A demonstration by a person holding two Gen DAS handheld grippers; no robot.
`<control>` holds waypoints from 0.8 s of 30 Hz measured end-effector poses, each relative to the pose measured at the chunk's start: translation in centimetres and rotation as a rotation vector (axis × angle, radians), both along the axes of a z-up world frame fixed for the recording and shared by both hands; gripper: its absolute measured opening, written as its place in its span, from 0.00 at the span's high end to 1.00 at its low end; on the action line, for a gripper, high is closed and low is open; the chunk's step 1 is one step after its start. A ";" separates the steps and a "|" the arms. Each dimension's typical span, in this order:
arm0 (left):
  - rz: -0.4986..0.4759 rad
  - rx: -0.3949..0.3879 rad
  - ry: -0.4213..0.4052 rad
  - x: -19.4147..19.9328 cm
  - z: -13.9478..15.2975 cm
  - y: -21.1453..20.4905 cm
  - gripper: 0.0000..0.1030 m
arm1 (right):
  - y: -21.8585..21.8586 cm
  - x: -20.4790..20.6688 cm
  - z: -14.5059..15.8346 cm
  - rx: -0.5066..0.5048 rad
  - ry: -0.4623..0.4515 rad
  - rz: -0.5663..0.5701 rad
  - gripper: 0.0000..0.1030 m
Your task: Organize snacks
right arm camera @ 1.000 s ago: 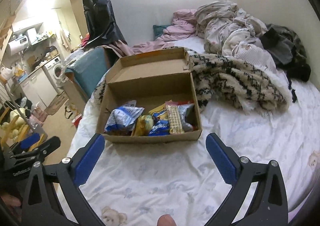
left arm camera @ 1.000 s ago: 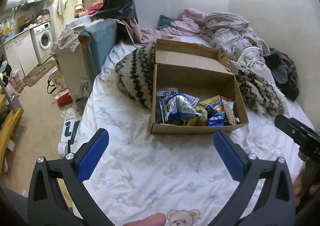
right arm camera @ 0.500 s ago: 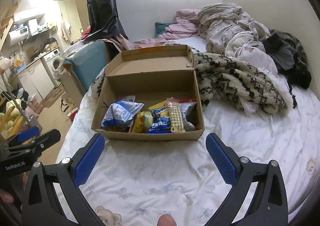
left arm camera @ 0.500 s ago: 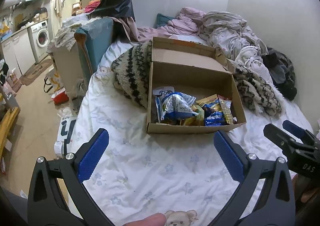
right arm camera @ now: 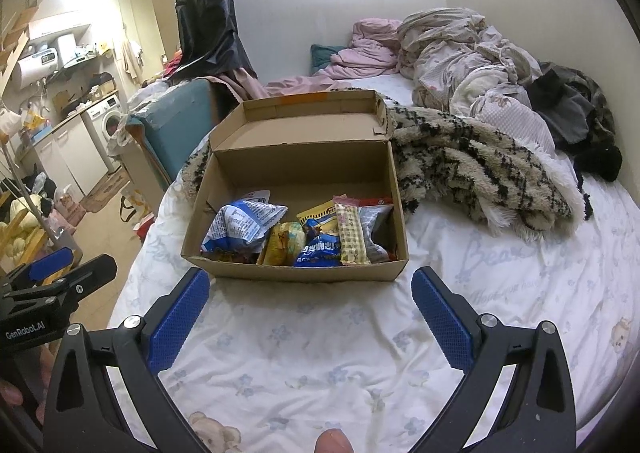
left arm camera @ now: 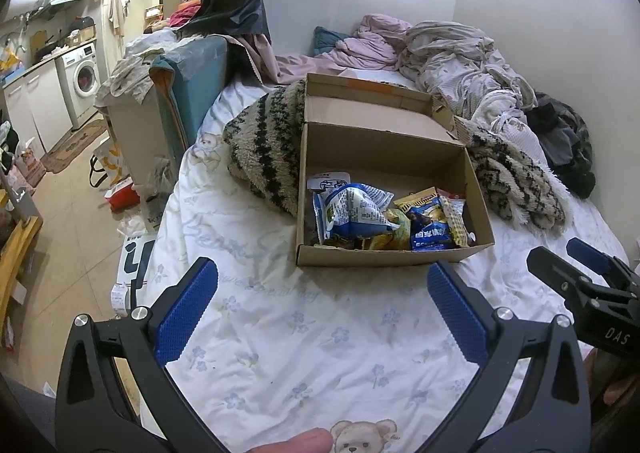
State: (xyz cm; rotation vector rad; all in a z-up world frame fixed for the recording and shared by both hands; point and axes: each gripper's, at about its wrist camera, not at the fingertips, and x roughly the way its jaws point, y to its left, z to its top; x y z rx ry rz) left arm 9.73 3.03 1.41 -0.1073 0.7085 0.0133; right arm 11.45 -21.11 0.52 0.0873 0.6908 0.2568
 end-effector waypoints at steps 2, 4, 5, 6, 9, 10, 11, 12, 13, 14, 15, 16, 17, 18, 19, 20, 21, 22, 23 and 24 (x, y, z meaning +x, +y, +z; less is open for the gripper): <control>0.001 -0.001 0.000 0.0 0.0 0.0 0.00 | 0.1 0.0 0.0 -0.003 0.000 0.001 0.00; 0.001 -0.001 0.000 0.0 0.0 0.0 0.00 | 0.1 0.0 0.0 -0.003 -0.001 0.000 0.00; 0.001 -0.002 0.000 0.0 0.0 0.0 0.00 | 0.1 0.0 0.0 -0.002 -0.001 0.000 0.00; 0.001 -0.002 0.000 0.0 0.0 0.0 0.00 | 0.1 0.0 0.0 -0.002 -0.001 0.001 0.00; 0.000 0.000 -0.001 0.0 0.0 0.0 0.00 | 0.1 0.0 0.0 -0.005 -0.001 0.002 0.00; 0.000 0.000 0.000 0.0 0.0 0.0 0.00 | 0.1 0.0 0.0 -0.004 -0.001 0.002 0.00; 0.000 0.000 -0.001 0.0 0.0 0.0 0.00 | 0.1 0.0 0.0 -0.005 -0.001 0.001 0.00; 0.001 0.000 -0.001 0.0 0.0 0.0 0.00 | 0.2 0.0 0.0 -0.005 -0.002 0.001 0.00; 0.000 0.000 -0.001 0.0 0.0 0.0 0.00 | 0.1 0.0 0.0 -0.004 -0.002 0.001 0.00; 0.002 -0.001 -0.001 0.0 0.0 0.0 0.00 | 0.2 0.0 0.0 -0.004 -0.001 0.001 0.00; 0.003 -0.001 -0.001 0.0 0.0 0.0 0.00 | 0.1 0.0 0.0 -0.006 -0.001 0.001 0.00; 0.003 -0.002 -0.001 0.0 0.0 0.0 0.00 | 0.2 0.0 0.0 -0.005 -0.001 0.000 0.00; 0.002 -0.003 -0.001 0.0 0.0 0.0 0.00 | 0.2 0.0 0.0 -0.004 -0.001 0.000 0.00; 0.003 -0.002 -0.001 0.0 0.0 0.0 0.00 | 0.1 -0.1 0.0 -0.004 -0.002 0.000 0.00; 0.004 0.001 -0.003 0.0 0.0 0.0 0.00 | 0.2 0.0 0.0 -0.005 -0.003 0.000 0.00; 0.004 0.002 -0.003 0.0 0.0 0.0 0.00 | 0.2 -0.1 0.0 -0.007 -0.004 0.000 0.00; 0.005 0.001 -0.003 0.0 0.0 0.0 0.00 | 0.2 0.0 0.0 -0.007 -0.005 0.000 0.00; 0.005 0.000 -0.002 0.0 0.0 0.0 0.00 | 0.1 0.0 0.0 -0.006 -0.005 0.000 0.00; 0.004 0.000 -0.002 0.0 0.0 0.0 0.00 | 0.1 0.0 0.0 -0.005 -0.004 0.000 0.00; 0.003 0.001 -0.002 0.0 0.0 0.0 0.00 | 0.2 0.0 0.0 -0.007 -0.005 0.000 0.00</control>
